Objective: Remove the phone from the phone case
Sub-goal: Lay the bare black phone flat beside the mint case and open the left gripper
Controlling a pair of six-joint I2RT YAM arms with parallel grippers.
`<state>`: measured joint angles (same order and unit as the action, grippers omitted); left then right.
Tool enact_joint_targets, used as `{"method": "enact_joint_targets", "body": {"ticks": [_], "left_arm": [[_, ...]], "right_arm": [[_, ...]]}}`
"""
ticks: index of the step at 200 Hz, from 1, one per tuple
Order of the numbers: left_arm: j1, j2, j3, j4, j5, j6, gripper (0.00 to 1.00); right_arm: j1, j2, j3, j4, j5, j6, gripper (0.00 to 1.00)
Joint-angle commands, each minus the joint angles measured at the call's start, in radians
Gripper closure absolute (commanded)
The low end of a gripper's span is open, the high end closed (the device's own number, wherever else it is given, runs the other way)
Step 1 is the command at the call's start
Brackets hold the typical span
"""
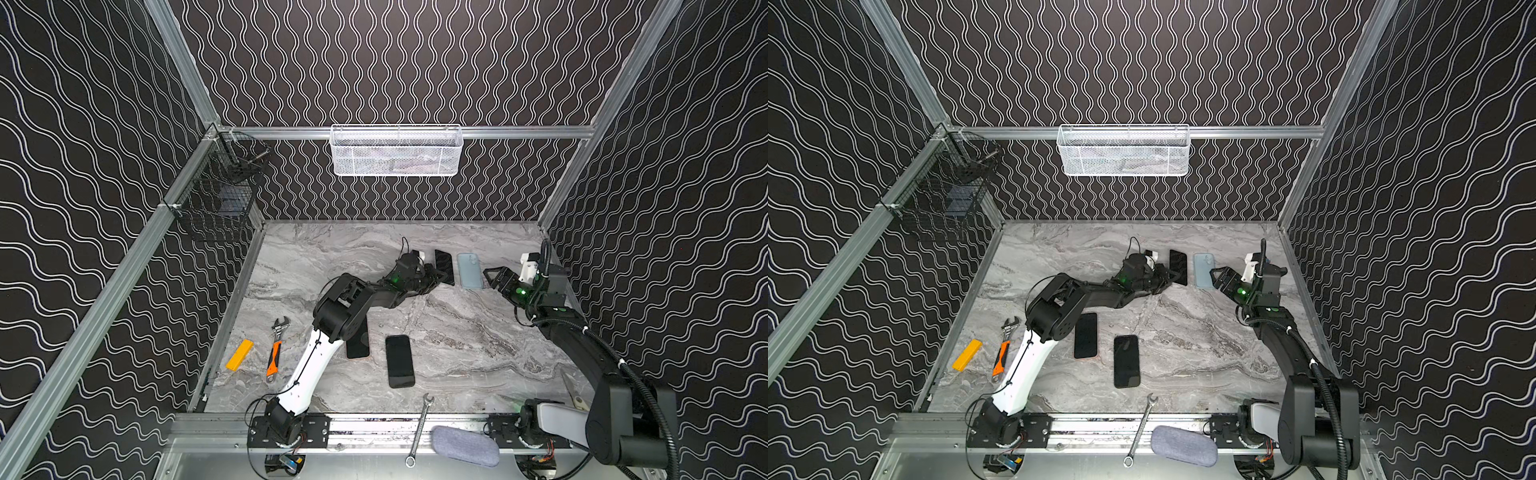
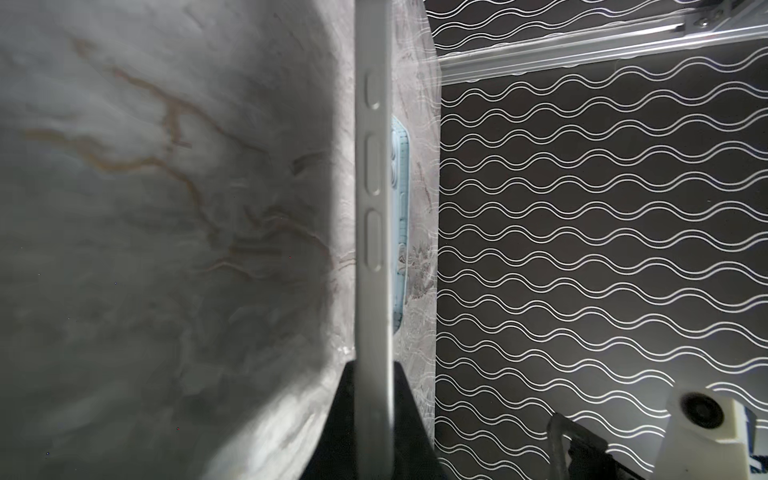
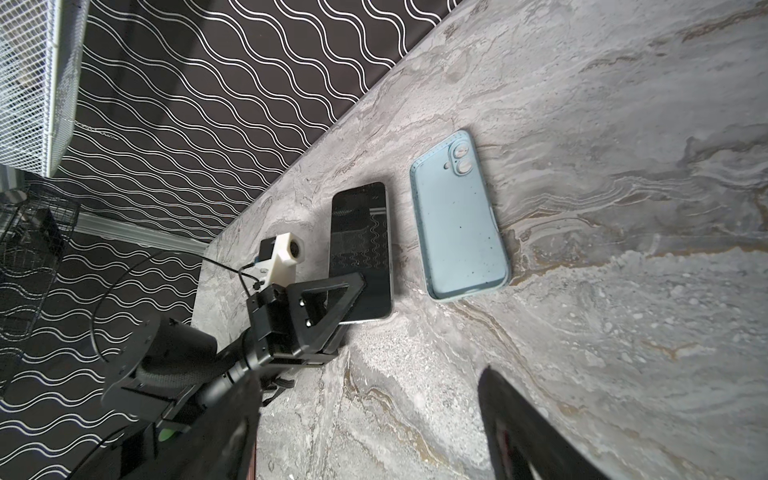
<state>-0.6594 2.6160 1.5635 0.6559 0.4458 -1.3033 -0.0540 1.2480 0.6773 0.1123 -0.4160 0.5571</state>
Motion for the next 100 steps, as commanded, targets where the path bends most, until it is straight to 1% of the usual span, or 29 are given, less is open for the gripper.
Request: {"method": "enact_joint_targets", "body": {"ticks": [1, 50, 82, 100], "left_arm": [[0.000, 0.003, 0.016, 0.043, -0.006, 0.024, 1.00], [0.000, 0.013, 0.020, 0.036, -0.012, 0.019, 1.00], [-0.003, 0.008, 0.019, 0.022, -0.008, 0.045, 1.00], [-0.005, 0.004, 0.008, 0.016, -0.013, 0.046, 0.98]], "right_arm": [[0.002, 0.011, 0.002, 0.050, -0.015, 0.000, 0.17], [0.003, 0.024, 0.013, 0.055, -0.018, -0.002, 0.17], [0.002, 0.024, 0.008, 0.064, -0.021, 0.004, 0.17], [0.003, 0.019, 0.007, 0.061, -0.023, 0.003, 0.17]]}}
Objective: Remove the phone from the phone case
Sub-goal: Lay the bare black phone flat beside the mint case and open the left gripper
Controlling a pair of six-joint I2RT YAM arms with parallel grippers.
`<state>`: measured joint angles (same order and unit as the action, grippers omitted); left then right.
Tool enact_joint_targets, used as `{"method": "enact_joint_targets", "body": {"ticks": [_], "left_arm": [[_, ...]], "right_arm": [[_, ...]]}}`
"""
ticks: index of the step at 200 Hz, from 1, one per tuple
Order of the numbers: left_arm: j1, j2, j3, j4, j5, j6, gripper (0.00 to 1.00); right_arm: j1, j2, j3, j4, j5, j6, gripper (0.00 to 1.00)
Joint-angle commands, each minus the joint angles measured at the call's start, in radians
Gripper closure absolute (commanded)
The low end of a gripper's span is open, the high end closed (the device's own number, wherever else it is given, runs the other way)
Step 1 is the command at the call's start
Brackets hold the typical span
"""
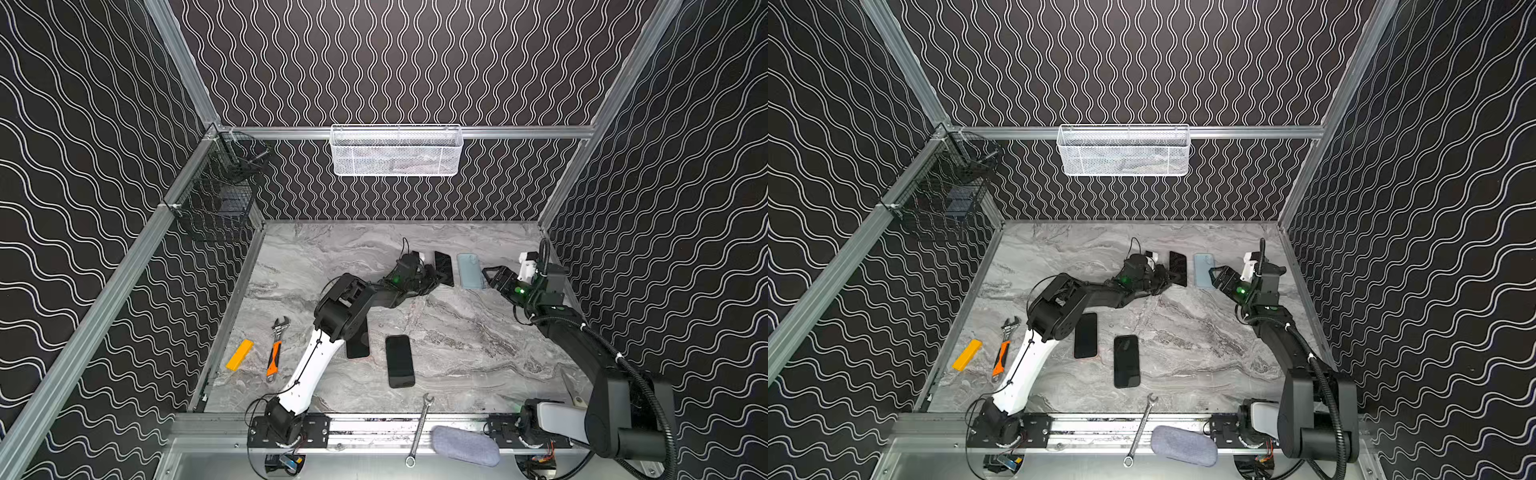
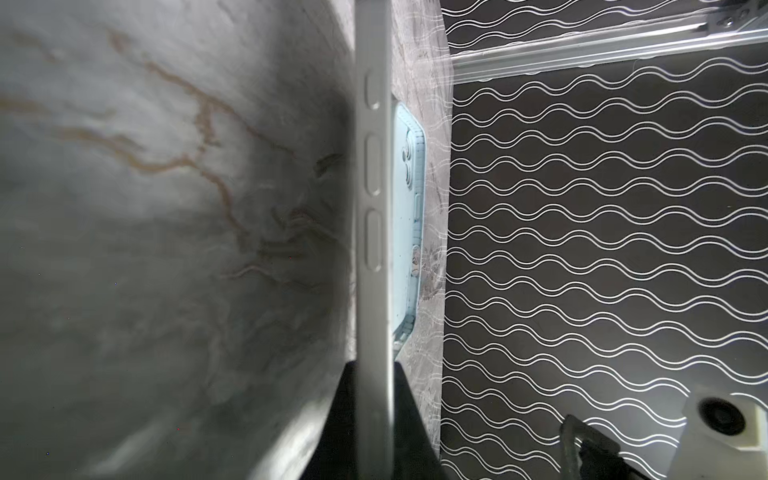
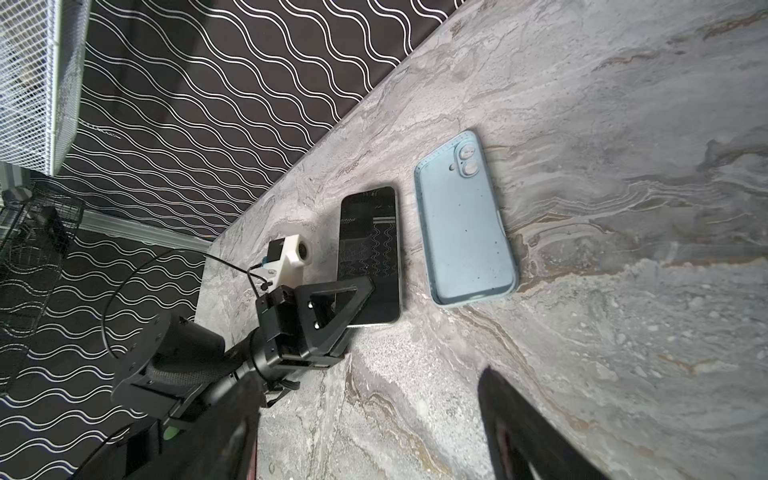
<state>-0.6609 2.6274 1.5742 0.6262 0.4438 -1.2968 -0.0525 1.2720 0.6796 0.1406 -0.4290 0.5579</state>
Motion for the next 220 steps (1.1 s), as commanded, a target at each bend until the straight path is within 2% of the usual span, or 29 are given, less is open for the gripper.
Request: {"method": "enact_joint_targets", "body": {"ticks": [1, 30, 61, 93, 145, 220], "left_arm": [[-0.003, -0.007, -0.002, 0.046, -0.011, 0.039, 0.98], [-0.006, -0.017, -0.023, 0.041, -0.020, 0.049, 0.91], [-0.011, -0.037, -0.038, 0.032, -0.029, 0.065, 0.76], [-0.014, -0.052, -0.044, 0.008, -0.031, 0.086, 0.65], [-0.017, -0.084, -0.053, -0.056, -0.052, 0.136, 0.59], [-0.032, -0.096, 0.008, -0.241, -0.083, 0.232, 0.47]], "right_arm": [[0.001, -0.006, 0.005, 0.033, -0.010, 0.002, 0.17], [0.002, -0.016, -0.003, 0.030, -0.014, 0.004, 0.16], [0.003, -0.025, -0.006, 0.030, -0.015, 0.006, 0.16], [0.006, -0.035, -0.010, 0.031, -0.017, 0.008, 0.16], [0.009, -0.057, -0.019, 0.020, -0.016, 0.002, 0.16], [0.009, -0.082, -0.024, 0.011, -0.008, -0.001, 0.16]]}}
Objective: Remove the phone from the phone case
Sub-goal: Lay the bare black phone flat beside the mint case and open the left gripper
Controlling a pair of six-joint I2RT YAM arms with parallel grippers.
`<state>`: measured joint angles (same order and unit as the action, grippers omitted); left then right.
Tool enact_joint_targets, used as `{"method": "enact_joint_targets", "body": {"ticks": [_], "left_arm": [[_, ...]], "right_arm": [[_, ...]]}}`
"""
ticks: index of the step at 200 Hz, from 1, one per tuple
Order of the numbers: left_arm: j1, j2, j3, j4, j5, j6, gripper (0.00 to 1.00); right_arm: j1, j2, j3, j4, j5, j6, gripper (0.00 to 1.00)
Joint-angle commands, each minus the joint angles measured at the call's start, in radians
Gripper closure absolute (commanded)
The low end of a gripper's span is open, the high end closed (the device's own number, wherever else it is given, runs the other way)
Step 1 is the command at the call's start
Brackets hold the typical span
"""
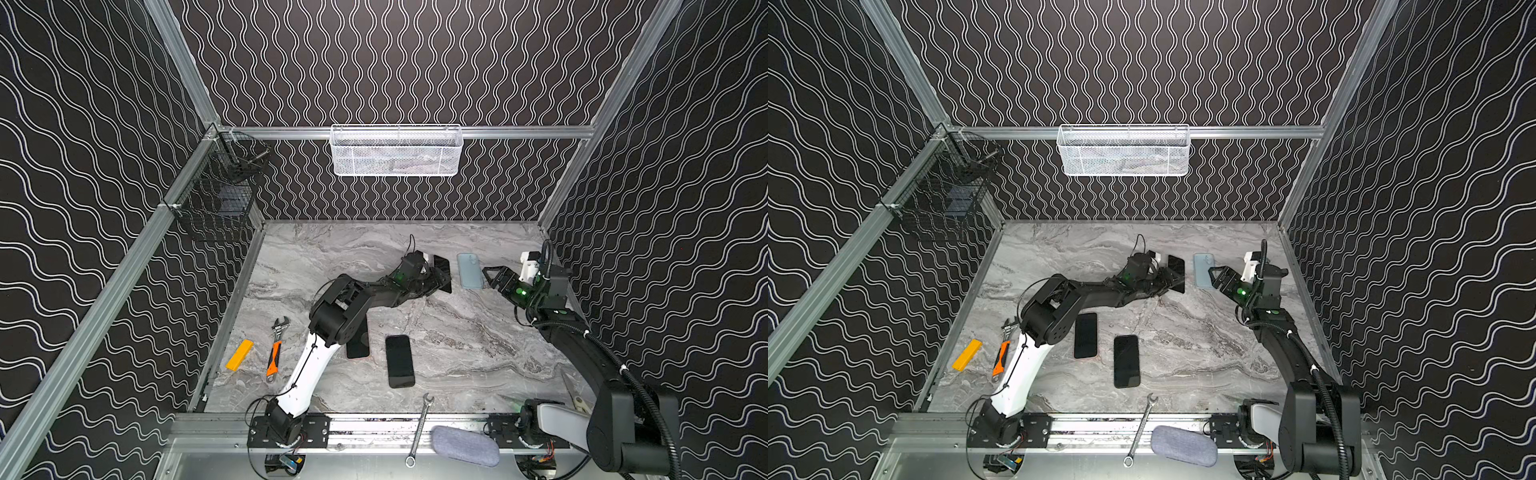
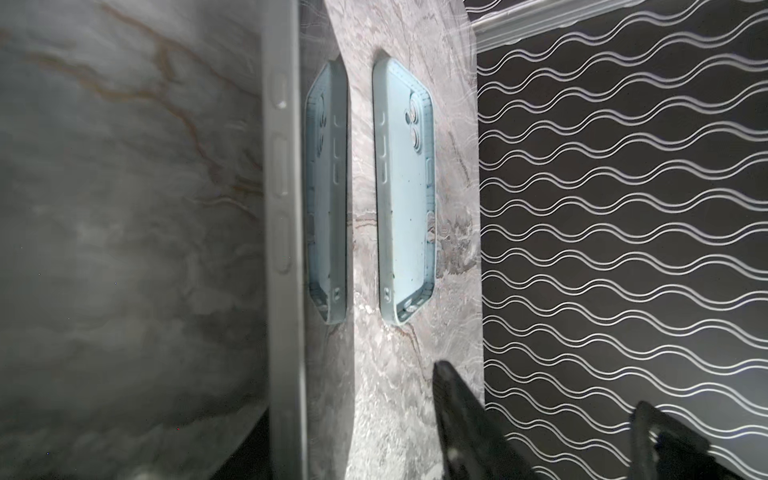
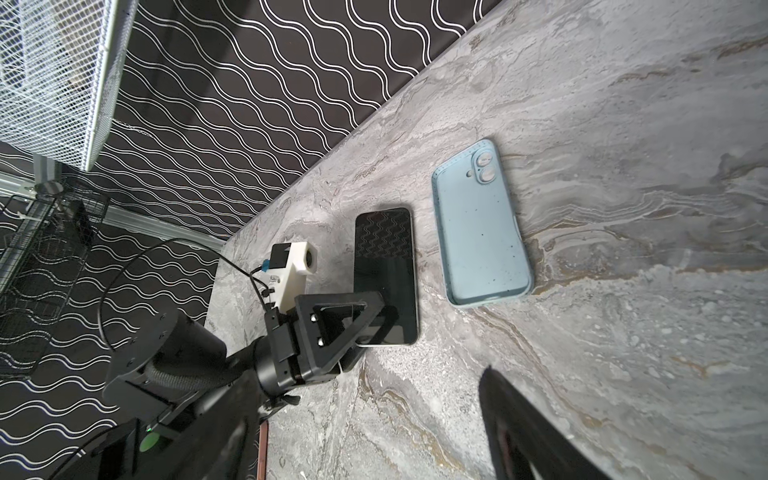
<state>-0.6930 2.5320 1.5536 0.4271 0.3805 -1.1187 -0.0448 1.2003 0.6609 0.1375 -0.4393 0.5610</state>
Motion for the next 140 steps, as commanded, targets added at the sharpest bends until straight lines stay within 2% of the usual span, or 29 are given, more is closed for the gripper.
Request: {"method": "enact_joint_targets", "body": {"ticks": [1, 77, 140], "left_arm": [[0.001, 0.000, 0.030, -0.044, -0.020, 0.056, 0.47], [0.001, 0.042, 0.108, -0.116, -0.023, 0.094, 0.45], [0.000, 0.007, 0.128, -0.264, -0.100, 0.169, 0.33]], "right_arm": [[0.001, -0.011, -0.006, 0.014, 0.002, -0.004, 0.16], [0.000, -0.018, -0.005, 0.008, 0.002, -0.013, 0.16], [0.000, -0.008, 0.003, 0.007, 0.010, -0.023, 0.16]]}}
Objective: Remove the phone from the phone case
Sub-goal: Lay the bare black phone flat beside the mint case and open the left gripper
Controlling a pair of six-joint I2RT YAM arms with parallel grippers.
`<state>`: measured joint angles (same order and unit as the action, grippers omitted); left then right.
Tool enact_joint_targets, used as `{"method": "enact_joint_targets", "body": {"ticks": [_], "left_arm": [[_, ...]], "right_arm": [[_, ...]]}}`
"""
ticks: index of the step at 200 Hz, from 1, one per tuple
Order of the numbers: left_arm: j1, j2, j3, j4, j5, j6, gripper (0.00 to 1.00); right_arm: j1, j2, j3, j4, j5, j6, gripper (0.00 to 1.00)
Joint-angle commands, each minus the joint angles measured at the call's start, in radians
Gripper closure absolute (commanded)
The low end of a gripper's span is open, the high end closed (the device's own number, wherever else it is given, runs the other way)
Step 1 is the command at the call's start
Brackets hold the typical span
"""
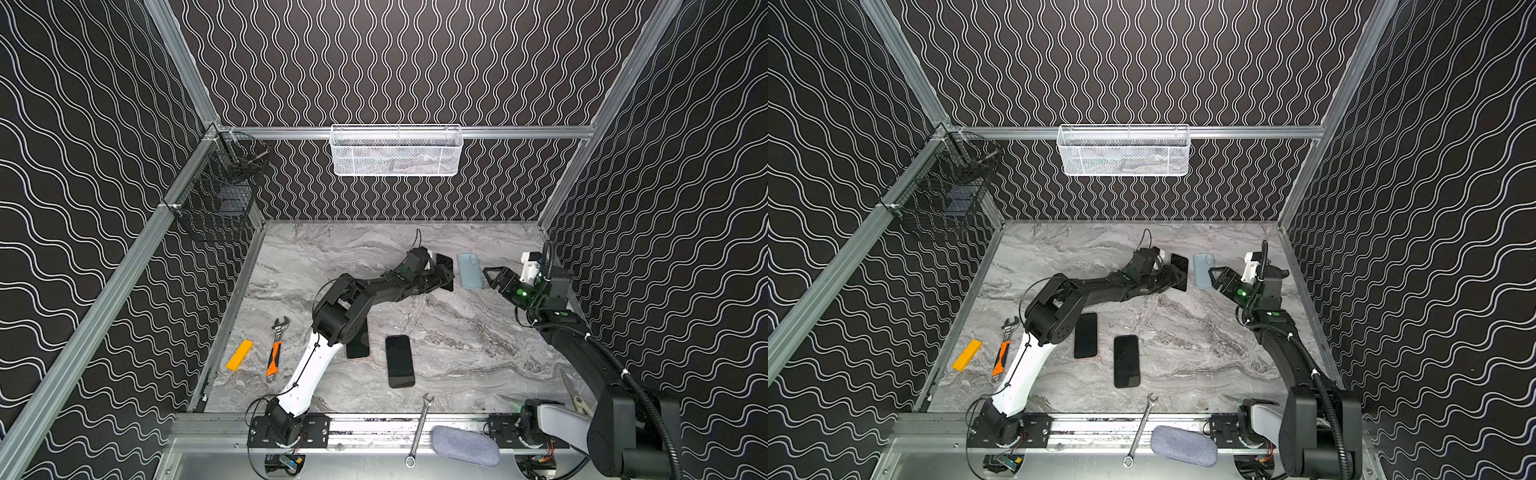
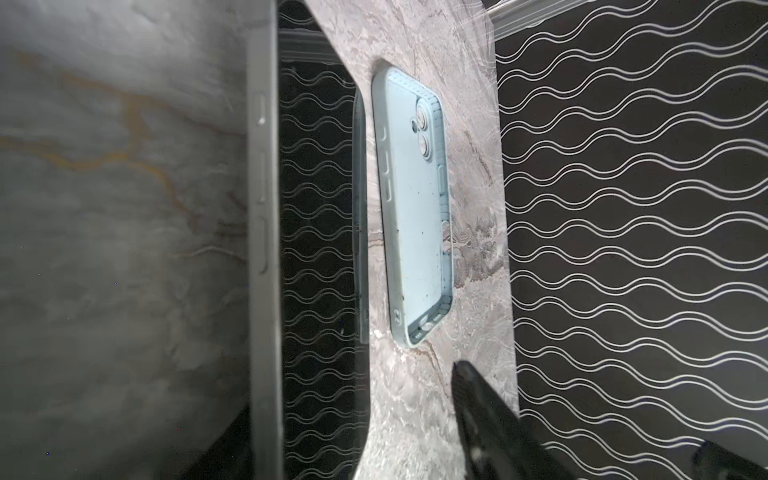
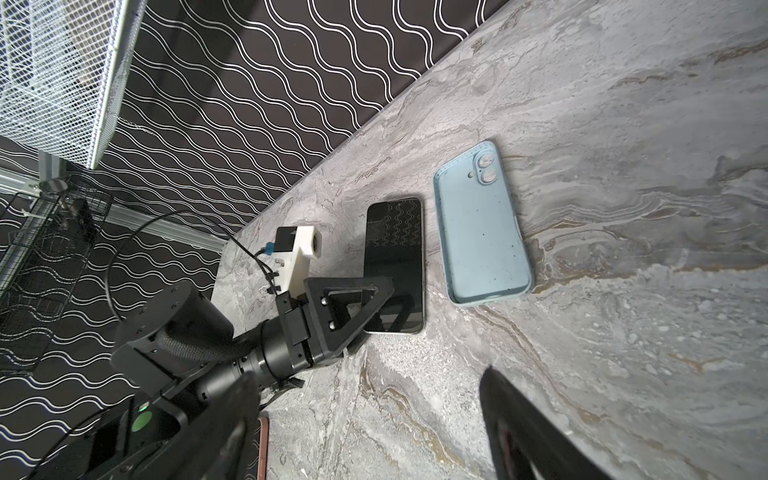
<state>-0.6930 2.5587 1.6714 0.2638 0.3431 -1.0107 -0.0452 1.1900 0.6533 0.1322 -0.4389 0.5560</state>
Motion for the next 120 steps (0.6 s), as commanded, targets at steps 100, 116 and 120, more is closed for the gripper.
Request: {"method": "enact_joint_targets", "body": {"ticks": [100, 116, 120], "left_arm": [[0.001, -0.013, 0.091, -0.262, -0.093, 0.134, 0.26], [0.001, -0.006, 0.096, -0.262, -0.081, 0.135, 0.26], [0.001, -0.007, 0.095, -0.261, -0.081, 0.137, 0.26]], "right_arm": [[0.001, 0.023, 0.017, 0.024, 0.000, -0.003, 0.11], [0.001, 0.023, 0.014, 0.035, -0.006, 0.002, 0.07], [0.001, 0.023, 0.015, 0.036, -0.007, 0.004, 0.05]]}}
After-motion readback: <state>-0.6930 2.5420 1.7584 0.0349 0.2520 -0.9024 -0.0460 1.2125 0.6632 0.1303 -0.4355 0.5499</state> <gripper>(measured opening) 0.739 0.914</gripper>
